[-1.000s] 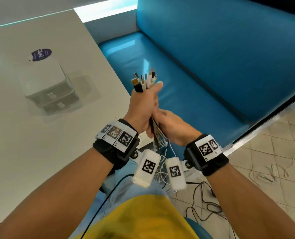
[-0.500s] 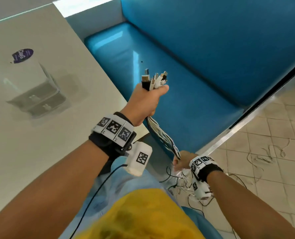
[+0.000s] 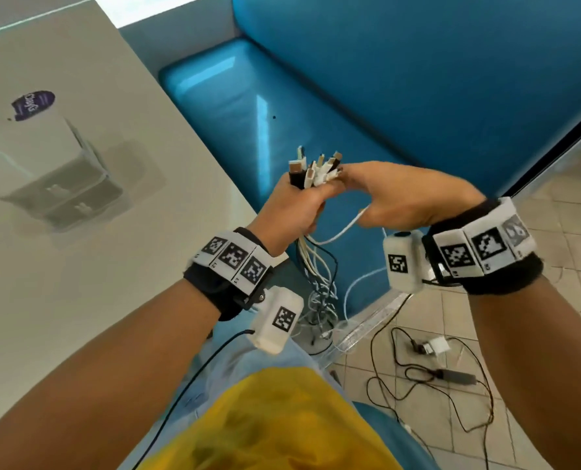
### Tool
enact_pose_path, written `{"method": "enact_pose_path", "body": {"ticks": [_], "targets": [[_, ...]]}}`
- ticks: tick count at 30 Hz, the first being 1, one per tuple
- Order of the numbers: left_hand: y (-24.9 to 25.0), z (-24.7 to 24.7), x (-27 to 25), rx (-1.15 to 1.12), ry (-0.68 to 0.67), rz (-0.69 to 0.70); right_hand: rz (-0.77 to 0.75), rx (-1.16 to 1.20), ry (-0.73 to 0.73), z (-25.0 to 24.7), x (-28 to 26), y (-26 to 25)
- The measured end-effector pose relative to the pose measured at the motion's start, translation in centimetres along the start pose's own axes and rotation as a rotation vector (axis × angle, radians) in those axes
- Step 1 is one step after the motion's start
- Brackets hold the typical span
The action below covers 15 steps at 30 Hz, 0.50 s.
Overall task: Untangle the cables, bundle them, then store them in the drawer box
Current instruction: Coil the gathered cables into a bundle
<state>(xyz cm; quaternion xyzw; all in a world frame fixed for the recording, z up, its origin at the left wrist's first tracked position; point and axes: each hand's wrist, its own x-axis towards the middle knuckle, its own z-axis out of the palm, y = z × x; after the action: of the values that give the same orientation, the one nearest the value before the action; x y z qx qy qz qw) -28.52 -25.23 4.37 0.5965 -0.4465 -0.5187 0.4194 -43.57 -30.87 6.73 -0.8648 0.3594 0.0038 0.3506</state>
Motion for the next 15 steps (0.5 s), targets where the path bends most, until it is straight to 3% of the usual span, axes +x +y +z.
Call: {"method": "enact_pose_path", "body": {"ticks": [3,5,8,11,13,15], "targets": [[0.2,-1.3,0.0,0.018,0.057,0.04,0.101,-0.148,-0.126,-0.8,-0.3,-0.4],[0.5,-1.7,-0.1,0.04,0.069,0.067,0.012,-0.088,-0.117,-1.2,-0.4,-1.0],[0.8,-1.9,-0.3,0.008,0.037,0.123,-0.14,0.137,0.055,-1.0,0.2,-3.1],[1.1,-1.5,-0.6,0.073,0.016,0.121,-0.158,0.329,0.294,-0.4,2.5,-5.4],[1.4,-1.0,-0.4,0.061,0.021,0.135,-0.156,0.24,0.392,-0.1,3.7,-6.8],[1.5,-1.0,-0.4,-0.031,0.033,0.118,-0.107,0.008,0.388,0.5,4.4,-7.7]]}}
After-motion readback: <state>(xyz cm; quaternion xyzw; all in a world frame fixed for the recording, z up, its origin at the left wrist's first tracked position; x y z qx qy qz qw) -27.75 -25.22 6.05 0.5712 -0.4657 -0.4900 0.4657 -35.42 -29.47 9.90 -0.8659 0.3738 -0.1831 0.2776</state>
